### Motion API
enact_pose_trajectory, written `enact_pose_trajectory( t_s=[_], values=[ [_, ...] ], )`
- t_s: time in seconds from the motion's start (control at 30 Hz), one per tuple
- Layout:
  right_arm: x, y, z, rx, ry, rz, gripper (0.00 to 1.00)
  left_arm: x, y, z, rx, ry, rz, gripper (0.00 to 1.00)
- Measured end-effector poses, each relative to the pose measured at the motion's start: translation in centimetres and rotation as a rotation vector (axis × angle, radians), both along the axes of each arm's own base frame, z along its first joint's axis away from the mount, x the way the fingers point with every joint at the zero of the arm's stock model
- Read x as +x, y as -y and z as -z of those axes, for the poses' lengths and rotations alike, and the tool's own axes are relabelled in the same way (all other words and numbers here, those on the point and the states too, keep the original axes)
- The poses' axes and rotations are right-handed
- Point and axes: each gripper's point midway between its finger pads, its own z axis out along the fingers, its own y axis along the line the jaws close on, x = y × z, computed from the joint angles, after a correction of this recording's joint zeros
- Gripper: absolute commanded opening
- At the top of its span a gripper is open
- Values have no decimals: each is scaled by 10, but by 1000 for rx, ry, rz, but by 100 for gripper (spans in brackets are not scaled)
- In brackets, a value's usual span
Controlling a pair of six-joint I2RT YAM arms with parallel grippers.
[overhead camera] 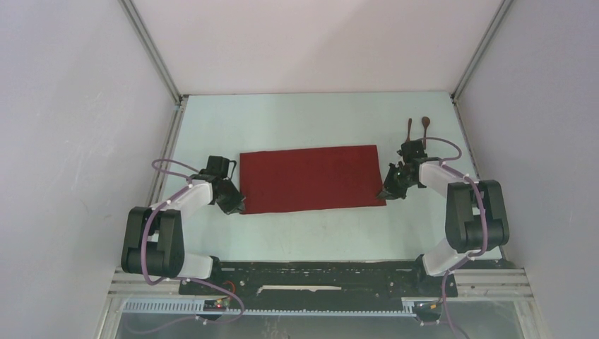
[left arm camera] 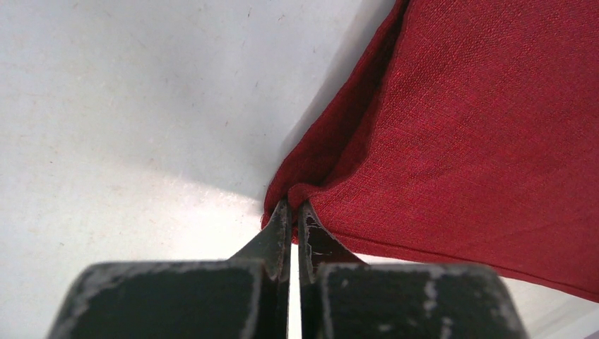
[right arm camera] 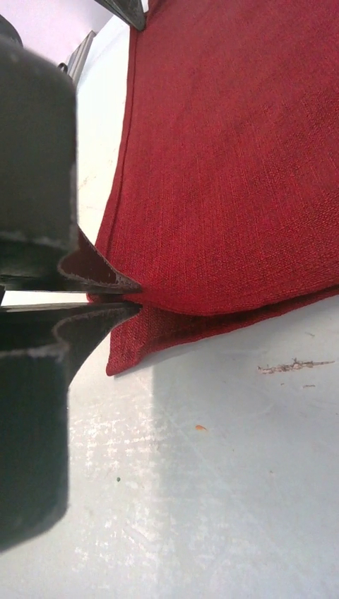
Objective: Fold the napkin into a case and place the utensils inside
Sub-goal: Fold and flatten the napkin at the center of the board, then smooth out the rectangle-folded napkin at the center of the board.
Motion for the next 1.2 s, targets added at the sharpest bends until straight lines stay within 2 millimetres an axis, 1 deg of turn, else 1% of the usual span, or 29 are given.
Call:
enact_pose_trajectory(
  t_s=[0.1, 0.13, 0.17, 0.2, 0.27, 0.33, 0.37, 0.47, 0.53, 0.57, 0.63, 0.7, 0.73, 0.8, 0.87, 0.93, 1.03, 1.1, 1.13, 1.17, 1.2],
  values=[
    [0, 1, 0, -5, 3, 1, 19, 0, 0, 0, 0, 0, 0, 0],
    [0, 1, 0, -6, 3, 1, 22, 0, 0, 0, 0, 0, 0, 0],
    [0, 1, 0, -7, 3, 2, 28, 0, 0, 0, 0, 0, 0, 2],
    [0, 1, 0, -9, 2, 3, 33, 0, 0, 0, 0, 0, 0, 8],
    [-3, 4, 0, -22, -10, 10, 47, 0, 0, -1, 2, 2, -2, 28],
    [-8, 8, -5, -46, -17, 21, 61, -4, -2, -4, 10, 5, -3, 47],
    [-11, 11, -10, -65, -12, 25, 67, -7, -3, -7, 14, 9, -1, 51],
    [-15, 19, -37, -113, 64, 34, 79, -13, -6, -27, 18, 53, -7, 55],
    [-12, 17, -57, -101, 139, 25, 81, -16, -6, -45, 16, 97, -5, 60],
    [-10, 13, -64, -82, 166, 17, 81, -14, -6, -54, 11, 128, -2, 61],
    [-3, -3, -77, -2, 211, -22, 82, -6, 1, -73, -25, 208, 12, 61],
    [4, -21, -77, 87, 215, -63, 84, 2, 12, -84, -86, 264, 37, 61],
    [7, -29, -73, 133, 203, -83, 85, 8, 20, -86, -128, 289, 55, 61],
    [12, -41, -59, 203, 163, -104, 86, 18, 33, -82, -192, 303, 84, 61],
    [15, -47, -48, 252, 127, -109, 87, 24, 40, -66, -225, 279, 101, 61],
    [18, -48, -41, 292, 113, -104, 88, 21, 42, -42, -236, 219, 102, 61],
    [21, -41, -31, 324, 98, -66, 90, 10, 40, -13, -235, 158, 90, 62],
    [18, -34, -22, 324, 88, -41, 91, 11, 39, -11, -257, 159, 68, 62],
    [15, -30, -18, 323, 78, -23, 97, 12, 39, -11, -263, 166, 64, 63],
    [14, -28, -16, 333, 73, -12, 99, 12, 38, -11, -270, 167, 55, 66],
    [13, -27, -17, 346, 70, -1, 100, 11, 37, -12, -276, 172, 48, 69]
  ],
)
